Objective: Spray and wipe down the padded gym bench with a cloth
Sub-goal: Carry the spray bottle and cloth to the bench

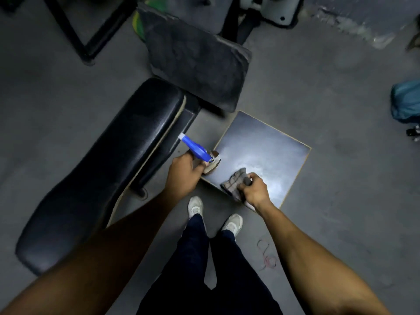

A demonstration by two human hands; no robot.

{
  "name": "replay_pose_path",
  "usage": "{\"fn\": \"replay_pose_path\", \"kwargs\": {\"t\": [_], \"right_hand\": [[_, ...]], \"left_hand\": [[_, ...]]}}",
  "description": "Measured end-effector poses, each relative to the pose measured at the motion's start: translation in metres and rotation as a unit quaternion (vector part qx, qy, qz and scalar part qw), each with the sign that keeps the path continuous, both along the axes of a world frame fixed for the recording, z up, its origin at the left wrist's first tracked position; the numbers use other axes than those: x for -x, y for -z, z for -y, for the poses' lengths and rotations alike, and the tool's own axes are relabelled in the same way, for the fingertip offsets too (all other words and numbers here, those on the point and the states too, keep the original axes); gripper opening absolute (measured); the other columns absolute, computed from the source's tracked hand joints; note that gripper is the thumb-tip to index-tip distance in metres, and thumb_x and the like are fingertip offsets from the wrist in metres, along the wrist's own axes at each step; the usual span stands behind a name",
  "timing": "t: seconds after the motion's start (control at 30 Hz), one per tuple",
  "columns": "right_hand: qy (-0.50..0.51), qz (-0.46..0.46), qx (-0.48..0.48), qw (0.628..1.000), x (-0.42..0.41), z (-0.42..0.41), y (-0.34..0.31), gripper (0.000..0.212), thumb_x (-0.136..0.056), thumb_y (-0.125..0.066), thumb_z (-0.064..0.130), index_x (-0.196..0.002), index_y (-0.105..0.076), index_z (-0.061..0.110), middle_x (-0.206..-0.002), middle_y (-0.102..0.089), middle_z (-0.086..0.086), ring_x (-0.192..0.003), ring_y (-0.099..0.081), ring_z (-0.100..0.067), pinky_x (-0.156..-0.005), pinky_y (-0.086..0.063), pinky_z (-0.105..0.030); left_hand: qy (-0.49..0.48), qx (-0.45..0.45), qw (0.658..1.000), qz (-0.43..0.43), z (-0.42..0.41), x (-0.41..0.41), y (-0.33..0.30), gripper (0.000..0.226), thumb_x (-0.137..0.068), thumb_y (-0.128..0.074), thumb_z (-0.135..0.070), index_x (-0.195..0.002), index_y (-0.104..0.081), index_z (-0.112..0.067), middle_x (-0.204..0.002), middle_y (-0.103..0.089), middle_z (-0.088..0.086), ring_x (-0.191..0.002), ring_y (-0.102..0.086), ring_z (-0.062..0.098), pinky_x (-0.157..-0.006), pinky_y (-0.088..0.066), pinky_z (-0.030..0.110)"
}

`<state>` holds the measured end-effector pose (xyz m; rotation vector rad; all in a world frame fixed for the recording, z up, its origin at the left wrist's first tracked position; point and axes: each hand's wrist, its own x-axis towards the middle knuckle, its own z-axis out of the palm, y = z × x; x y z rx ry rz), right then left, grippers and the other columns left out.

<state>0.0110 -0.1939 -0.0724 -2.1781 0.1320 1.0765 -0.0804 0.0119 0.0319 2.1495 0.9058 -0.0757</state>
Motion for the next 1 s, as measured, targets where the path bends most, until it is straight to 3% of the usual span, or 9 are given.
{"fn": "replay_pose_path", "kwargs": {"t": [0.17,0.43,0.57,0.7,0.77,0.9,1.0], "right_hand": [[-0.087,0.029,-0.037,0.995,0.015,-0.052,-0.027,0.014,-0.093,-0.068,0.003,-0.099,-0.061,0.014,-0.100,-0.069,-0.009,-0.094,-0.065,-0.031,-0.084,-0.056,-0.042],[-0.205,0.072,-0.114,0.969,0.090,-0.165,-0.057,0.023,-0.089,-0.072,0.006,-0.087,-0.062,0.026,-0.088,-0.071,-0.001,-0.085,-0.064,-0.021,-0.085,-0.057,-0.040],[-0.253,0.055,-0.118,0.959,0.147,-0.231,-0.060,0.020,-0.092,-0.073,0.005,-0.100,-0.067,0.022,-0.094,-0.071,-0.003,-0.088,-0.064,-0.021,-0.078,-0.051,-0.031],[-0.311,0.024,-0.115,0.943,0.209,-0.301,-0.044,0.017,-0.090,-0.071,0.011,-0.088,-0.063,0.026,-0.091,-0.074,-0.005,-0.088,-0.071,-0.030,-0.082,-0.063,-0.050],[-0.334,0.001,-0.123,0.934,0.244,-0.336,-0.038,0.025,-0.094,-0.067,0.001,-0.088,-0.060,0.025,-0.092,-0.071,-0.006,-0.089,-0.069,-0.030,-0.084,-0.062,-0.054],[-0.382,-0.021,-0.121,0.916,0.312,-0.397,-0.030,0.028,-0.097,-0.065,-0.002,-0.091,-0.059,0.026,-0.088,-0.069,-0.004,-0.084,-0.067,-0.026,-0.071,-0.056,-0.040],[-0.412,-0.028,-0.112,0.904,0.362,-0.436,-0.015,0.021,-0.097,-0.065,0.001,-0.100,-0.062,0.022,-0.093,-0.072,-0.009,-0.086,-0.070,-0.029,-0.073,-0.061,-0.043]], "left_hand": [[-0.103,0.000,0.994,0.019,-0.026,0.069,-0.023,0.033,-0.085,-0.070,-0.034,-0.115,-0.068,-0.021,-0.107,-0.075,0.002,-0.106,-0.068,0.023,-0.089,-0.053,0.036],[-0.260,-0.006,0.965,0.029,-0.085,0.209,-0.038,0.028,-0.088,-0.070,-0.033,-0.112,-0.068,-0.017,-0.101,-0.074,0.004,-0.096,-0.069,0.023,-0.086,-0.054,0.037],[-0.305,-0.008,0.952,0.018,-0.120,0.283,-0.034,0.026,-0.088,-0.069,-0.031,-0.110,-0.066,-0.019,-0.097,-0.072,0.000,-0.088,-0.068,0.019,-0.081,-0.054,0.039],[-0.360,-0.004,0.933,0.017,-0.154,0.353,-0.027,0.026,-0.089,-0.069,-0.028,-0.114,-0.066,-0.019,-0.095,-0.071,0.000,-0.084,-0.067,0.020,-0.073,-0.048,0.029],[-0.392,-0.008,0.920,0.011,-0.170,0.389,-0.021,0.030,-0.089,-0.070,-0.028,-0.117,-0.066,-0.016,-0.099,-0.072,0.004,-0.087,-0.067,0.022,-0.076,-0.051,0.032],[-0.455,-0.011,0.890,0.000,-0.196,0.454,-0.007,0.034,-0.088,-0.073,-0.024,-0.118,-0.065,-0.013,-0.098,-0.073,0.006,-0.087,-0.068,0.025,-0.078,-0.053,0.035],[-0.493,-0.001,0.870,0.003,-0.208,0.498,0.005,0.034,-0.089,-0.071,-0.018,-0.120,-0.064,-0.010,-0.099,-0.073,0.007,-0.089,-0.068,0.023,-0.077,-0.050,0.029]]}}
